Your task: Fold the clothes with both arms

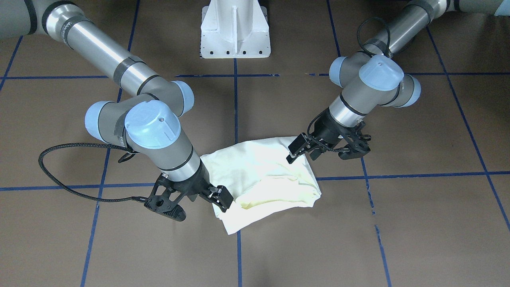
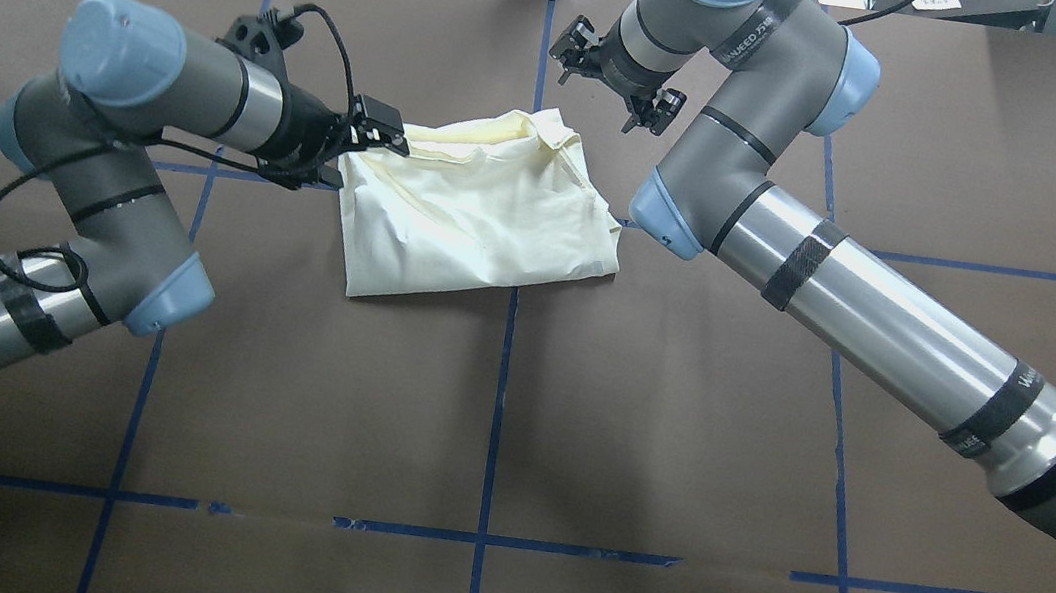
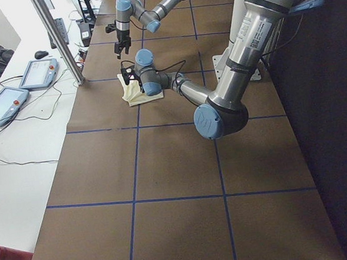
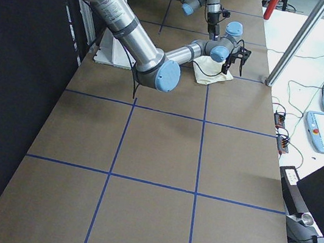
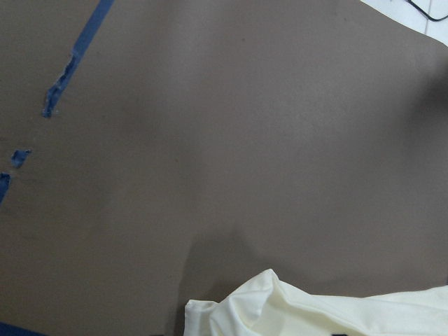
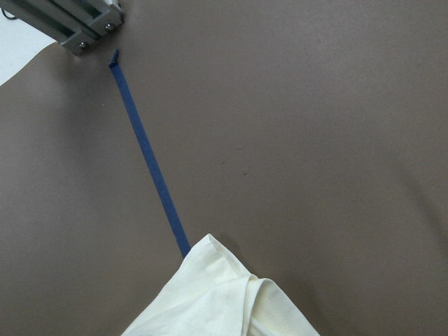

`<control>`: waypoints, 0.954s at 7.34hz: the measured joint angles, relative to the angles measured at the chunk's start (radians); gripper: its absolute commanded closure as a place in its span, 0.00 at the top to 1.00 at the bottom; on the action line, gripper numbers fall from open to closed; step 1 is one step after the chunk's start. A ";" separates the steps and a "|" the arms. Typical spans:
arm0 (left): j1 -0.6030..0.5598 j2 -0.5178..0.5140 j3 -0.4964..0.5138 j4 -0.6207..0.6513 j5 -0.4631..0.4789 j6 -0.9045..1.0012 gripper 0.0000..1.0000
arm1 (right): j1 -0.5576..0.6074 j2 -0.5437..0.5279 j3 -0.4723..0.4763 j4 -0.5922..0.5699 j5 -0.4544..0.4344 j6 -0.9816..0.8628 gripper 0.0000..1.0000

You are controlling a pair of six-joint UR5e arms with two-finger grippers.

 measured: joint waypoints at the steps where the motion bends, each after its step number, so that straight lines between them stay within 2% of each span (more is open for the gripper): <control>1: 0.024 0.005 0.031 -0.090 0.019 -0.038 1.00 | 0.009 -0.001 0.021 -0.046 0.005 -0.038 1.00; 3: 0.037 0.014 0.055 -0.153 0.044 -0.058 1.00 | 0.020 -0.002 0.037 -0.079 0.008 -0.062 1.00; 7: 0.039 0.026 0.076 -0.161 0.051 -0.061 1.00 | 0.019 -0.010 0.040 -0.084 0.007 -0.069 1.00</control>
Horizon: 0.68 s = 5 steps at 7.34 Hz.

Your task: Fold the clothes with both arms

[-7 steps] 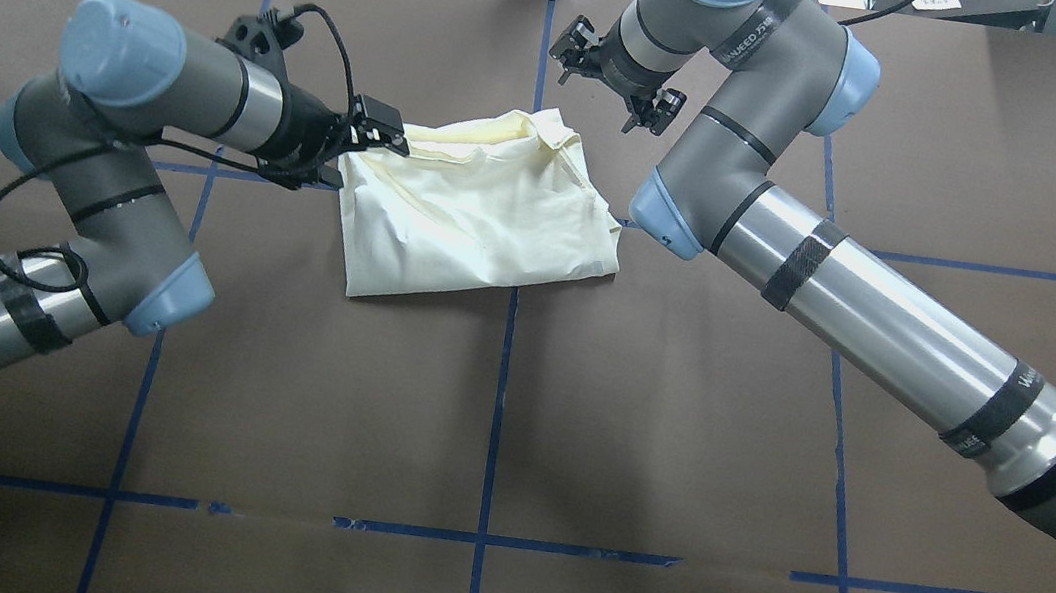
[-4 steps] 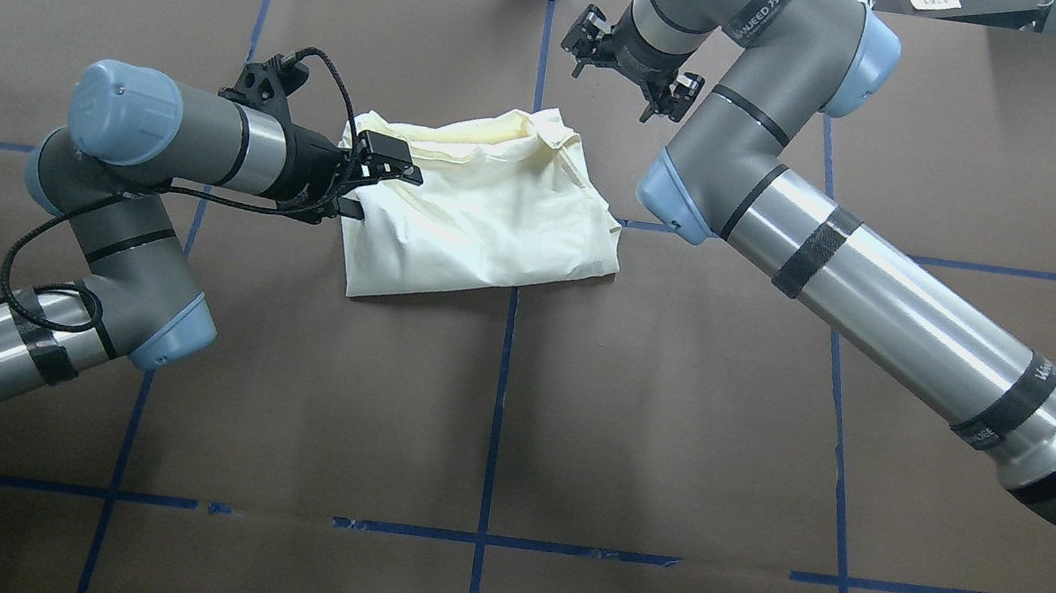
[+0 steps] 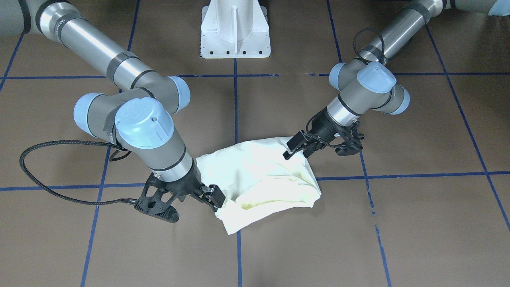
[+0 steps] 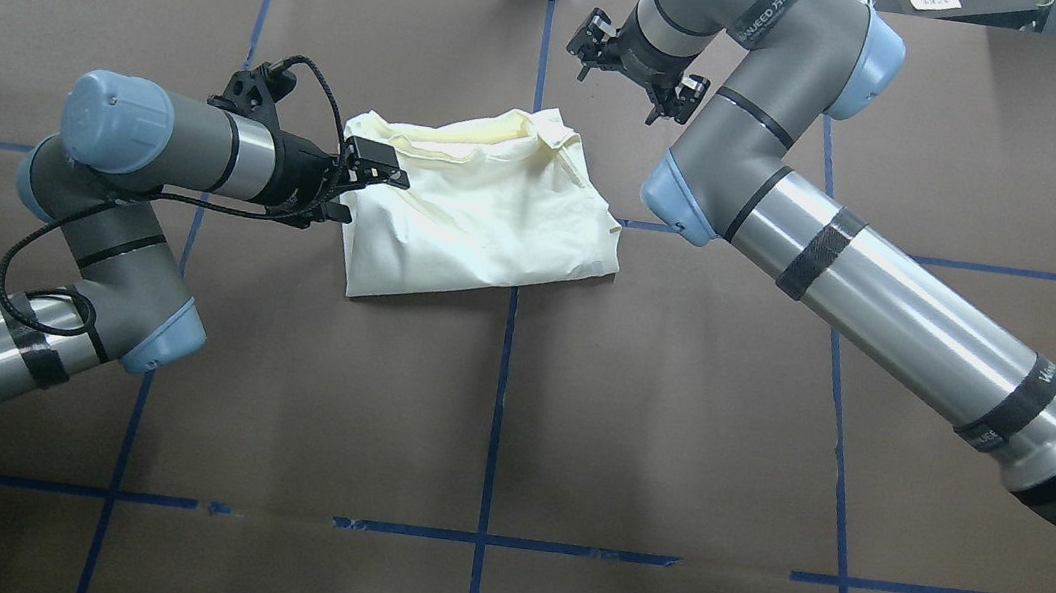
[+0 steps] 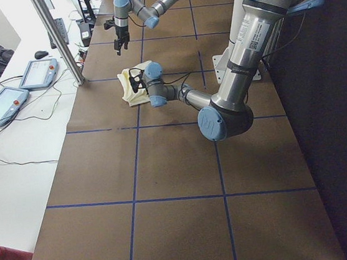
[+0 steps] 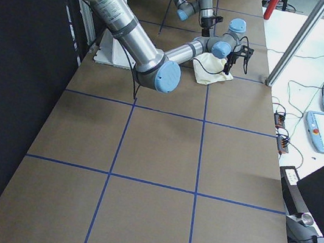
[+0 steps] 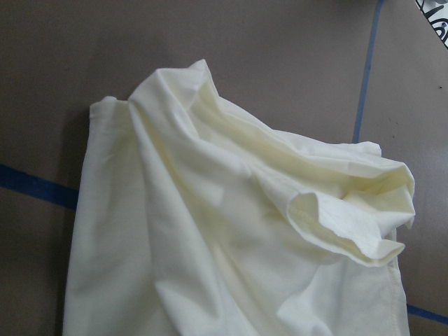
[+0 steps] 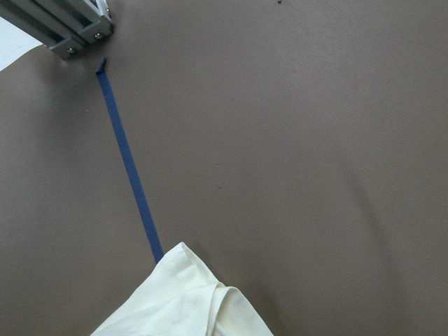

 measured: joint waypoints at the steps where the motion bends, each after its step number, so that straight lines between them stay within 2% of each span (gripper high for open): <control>1: 0.001 -0.005 0.015 -0.001 0.000 -0.001 1.00 | 0.000 -0.001 0.000 0.000 0.000 0.000 1.00; 5: 0.012 -0.035 0.046 -0.002 -0.003 0.002 1.00 | 0.001 -0.003 0.003 0.000 -0.001 0.000 1.00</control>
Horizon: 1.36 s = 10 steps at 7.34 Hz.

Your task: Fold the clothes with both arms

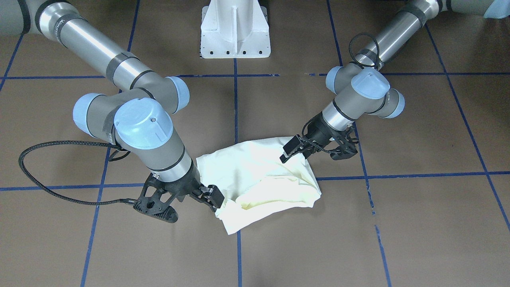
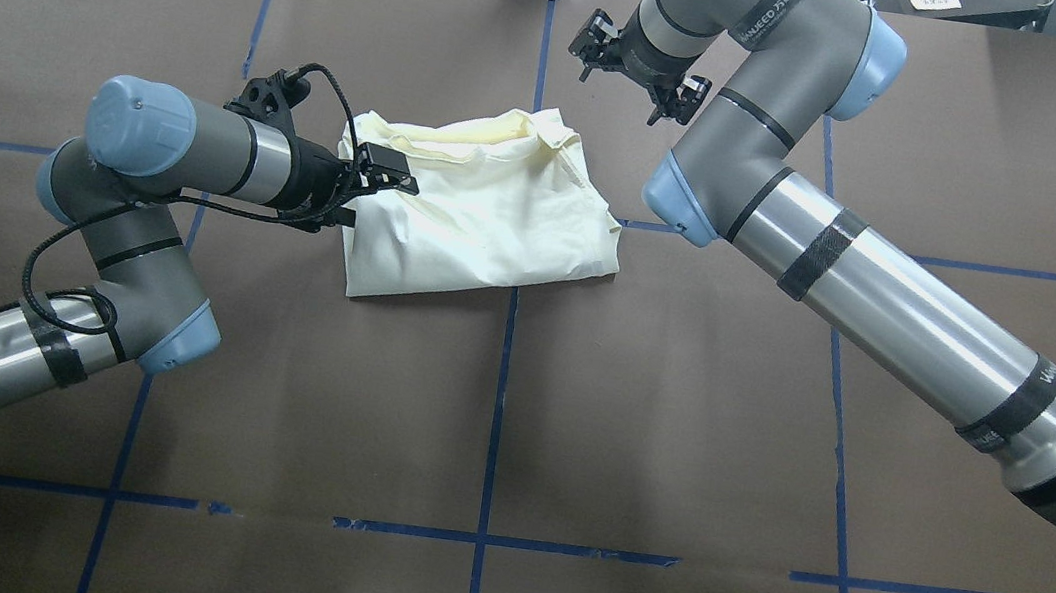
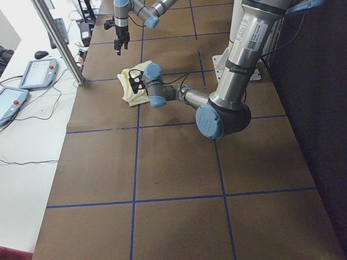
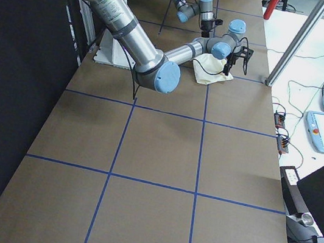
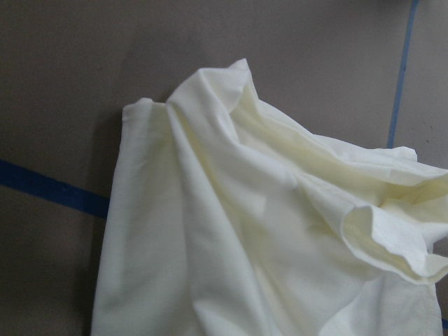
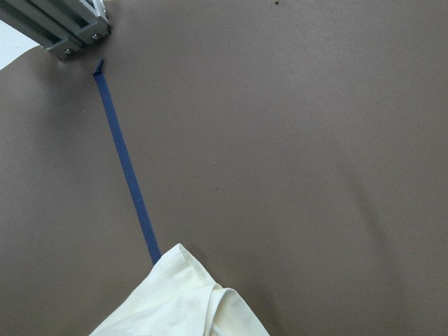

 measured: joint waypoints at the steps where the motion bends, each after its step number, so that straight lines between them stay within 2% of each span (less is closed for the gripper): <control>1: 0.008 -0.007 0.004 -0.001 -0.002 0.003 1.00 | 0.000 -0.003 0.005 0.000 0.000 0.000 1.00; 5: 0.054 0.000 -0.026 -0.009 -0.047 0.008 1.00 | 0.009 -0.009 0.014 0.000 0.002 0.000 1.00; 7: 0.090 0.040 -0.102 -0.011 -0.082 0.004 1.00 | 0.015 -0.009 0.014 0.000 0.003 -0.001 1.00; 10: 0.153 0.068 -0.166 -0.003 -0.082 0.011 1.00 | 0.013 -0.009 0.024 -0.002 0.003 0.000 1.00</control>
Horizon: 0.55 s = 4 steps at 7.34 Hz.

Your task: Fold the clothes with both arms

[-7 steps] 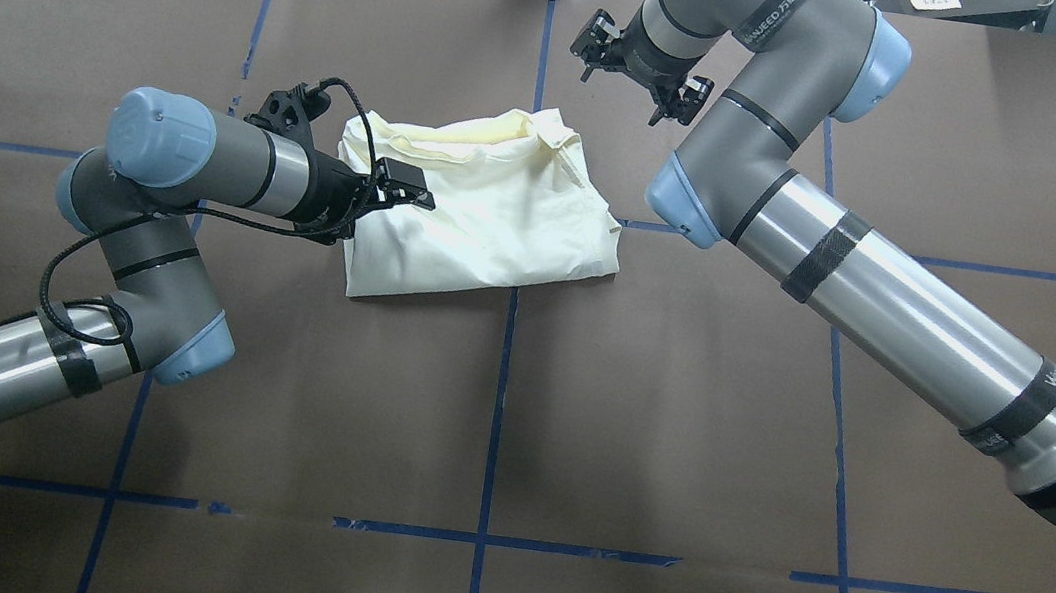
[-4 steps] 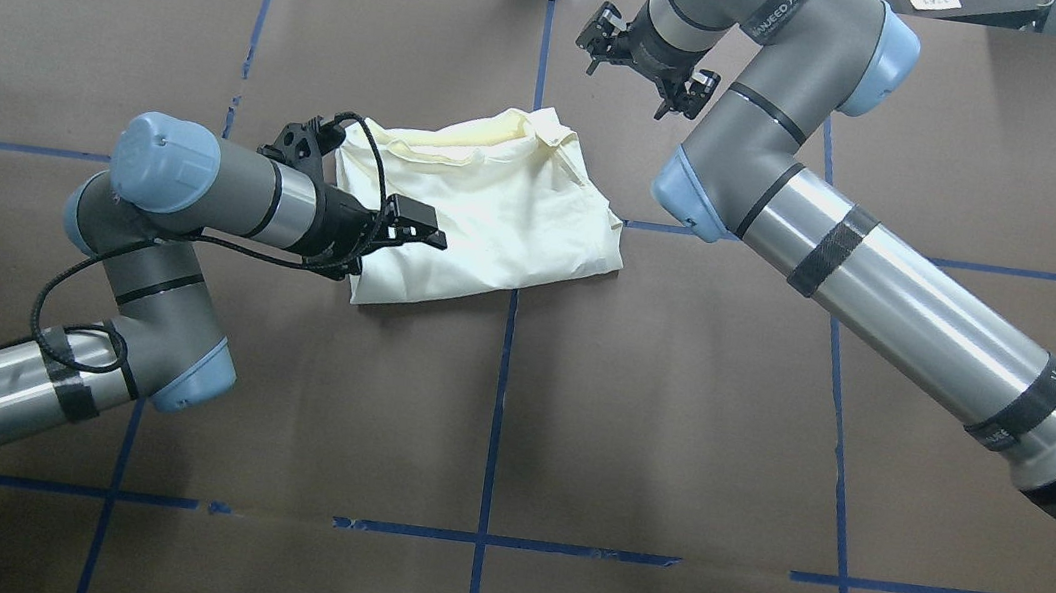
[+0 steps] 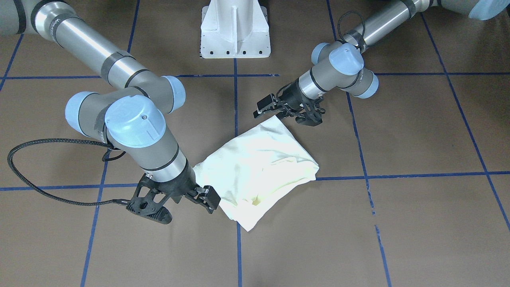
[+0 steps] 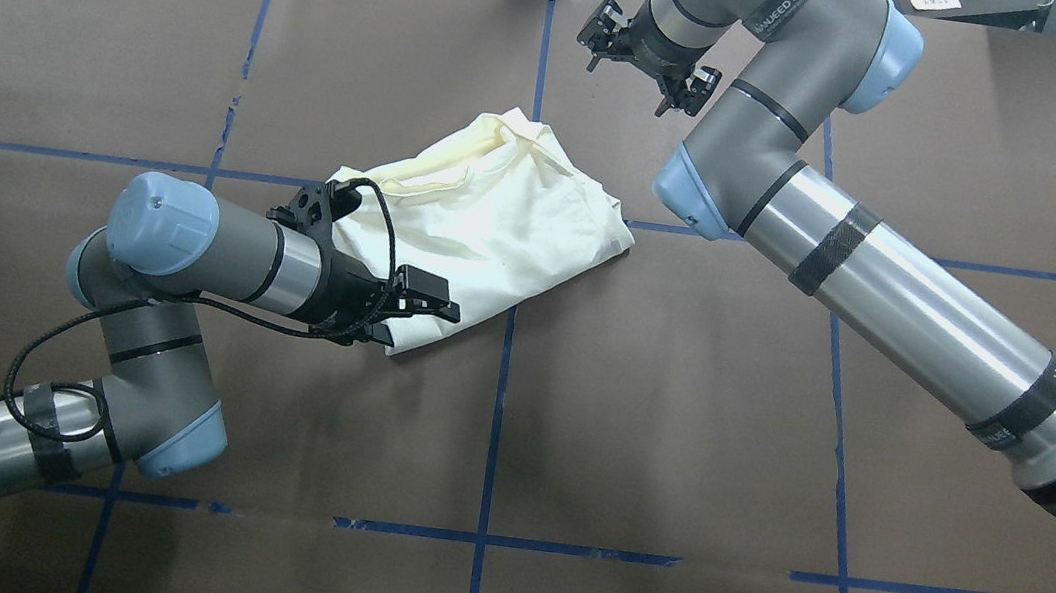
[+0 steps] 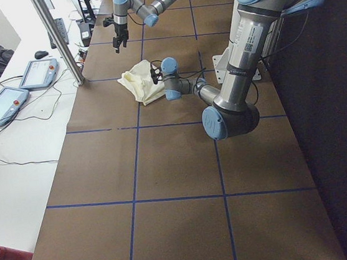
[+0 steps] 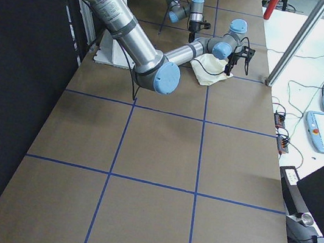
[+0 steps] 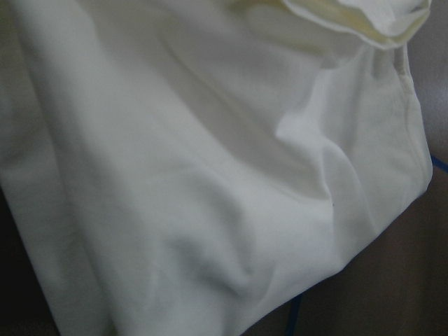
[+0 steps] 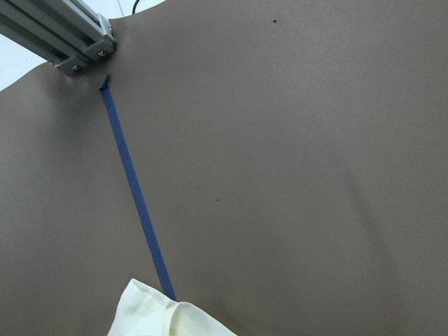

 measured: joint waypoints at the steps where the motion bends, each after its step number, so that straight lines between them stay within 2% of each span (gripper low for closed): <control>1: 0.000 0.024 -0.029 0.005 -0.008 0.008 1.00 | -0.003 0.000 0.012 -0.004 0.000 0.000 1.00; 2: -0.033 0.052 -0.055 0.017 -0.044 0.045 1.00 | -0.014 -0.002 0.026 -0.010 -0.001 0.000 1.00; 4: -0.198 0.073 -0.075 0.079 -0.184 0.185 1.00 | -0.059 -0.001 0.048 -0.040 -0.009 -0.014 1.00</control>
